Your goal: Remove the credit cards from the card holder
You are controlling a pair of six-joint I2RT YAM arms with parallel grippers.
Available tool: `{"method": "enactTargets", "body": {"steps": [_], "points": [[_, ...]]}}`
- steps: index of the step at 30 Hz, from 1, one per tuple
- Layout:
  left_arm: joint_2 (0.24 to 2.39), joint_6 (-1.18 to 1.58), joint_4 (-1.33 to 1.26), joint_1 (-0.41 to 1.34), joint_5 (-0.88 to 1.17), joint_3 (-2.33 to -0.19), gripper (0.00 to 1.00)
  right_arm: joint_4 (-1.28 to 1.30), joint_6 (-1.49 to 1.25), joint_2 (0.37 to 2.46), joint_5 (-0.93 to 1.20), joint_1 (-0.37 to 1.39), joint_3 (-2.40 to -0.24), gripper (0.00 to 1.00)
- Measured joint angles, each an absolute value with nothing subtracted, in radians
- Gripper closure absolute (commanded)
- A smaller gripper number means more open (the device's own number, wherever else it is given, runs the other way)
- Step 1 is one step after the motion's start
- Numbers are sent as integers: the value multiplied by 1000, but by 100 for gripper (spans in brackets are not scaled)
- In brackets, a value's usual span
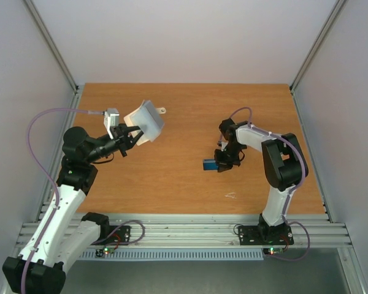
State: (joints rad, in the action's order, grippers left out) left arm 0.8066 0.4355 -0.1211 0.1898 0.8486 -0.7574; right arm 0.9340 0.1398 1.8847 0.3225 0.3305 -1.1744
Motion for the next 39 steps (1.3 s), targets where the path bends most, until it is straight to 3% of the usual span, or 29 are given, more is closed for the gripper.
{"method": "enactTargets", "body": {"steps": [4, 9, 15, 18, 20, 21, 25, 31, 33, 39], "points": [[807, 413, -115, 190, 872, -757, 100, 906, 168, 1848, 336, 329, -1168, 89], [828, 348, -116, 190, 978, -802, 100, 921, 258, 1629, 442, 328, -1248, 71], [862, 329, -168, 190, 1072, -938, 100, 755, 286, 1424, 826, 321, -1529, 40], [862, 364, -192, 190, 1094, -969, 100, 557, 181, 1389, 1006, 324, -1574, 21], [862, 386, -199, 190, 1110, -986, 100, 435, 101, 1395, 1063, 342, -1583, 3], [862, 392, -199, 190, 1118, -994, 100, 368, 58, 1406, 1085, 355, -1587, 2], [862, 408, -199, 190, 1150, -1030, 100, 210, -28, 1502, 1155, 460, -1658, 1], [829, 419, -200, 192, 1171, -1041, 100, 192, -32, 1590, 1219, 590, -1736, 3], [811, 425, -207, 192, 1171, -1037, 100, 146, -65, 1600, 1269, 617, -1739, 18], [773, 476, -252, 192, 1154, -996, 100, 31, -161, 1610, 1339, 644, -1718, 84]]}}
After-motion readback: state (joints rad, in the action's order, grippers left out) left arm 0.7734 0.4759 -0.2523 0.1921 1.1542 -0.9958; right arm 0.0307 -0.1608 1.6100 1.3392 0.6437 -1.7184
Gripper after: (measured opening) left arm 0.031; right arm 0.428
